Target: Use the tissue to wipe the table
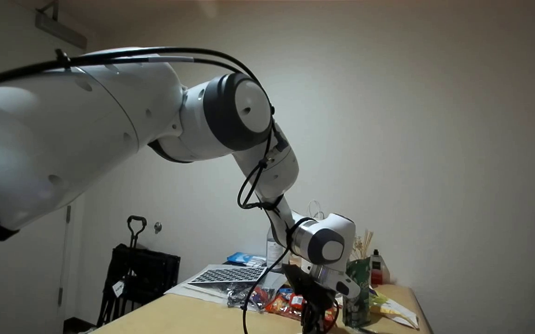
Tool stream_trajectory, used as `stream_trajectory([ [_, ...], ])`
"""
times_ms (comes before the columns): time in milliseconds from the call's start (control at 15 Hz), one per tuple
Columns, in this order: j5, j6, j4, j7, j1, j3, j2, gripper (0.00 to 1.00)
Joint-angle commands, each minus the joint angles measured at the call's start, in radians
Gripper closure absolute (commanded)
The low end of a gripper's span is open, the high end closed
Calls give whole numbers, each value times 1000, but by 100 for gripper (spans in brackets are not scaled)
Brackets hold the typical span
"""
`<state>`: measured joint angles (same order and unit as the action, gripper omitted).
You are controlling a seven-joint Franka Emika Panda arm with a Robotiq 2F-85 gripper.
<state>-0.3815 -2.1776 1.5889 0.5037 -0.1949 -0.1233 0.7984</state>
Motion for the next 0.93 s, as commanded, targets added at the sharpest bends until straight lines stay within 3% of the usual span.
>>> stream_trajectory([
  [0,-3,6,-6,-7,4,-5,3,98],
  [200,-2,9,-6,-13,2,-5,3,100],
  [733,172,62,32,-40,162,17,15,100],
  [867,165,70,-7,-11,155,2,-5,100],
])
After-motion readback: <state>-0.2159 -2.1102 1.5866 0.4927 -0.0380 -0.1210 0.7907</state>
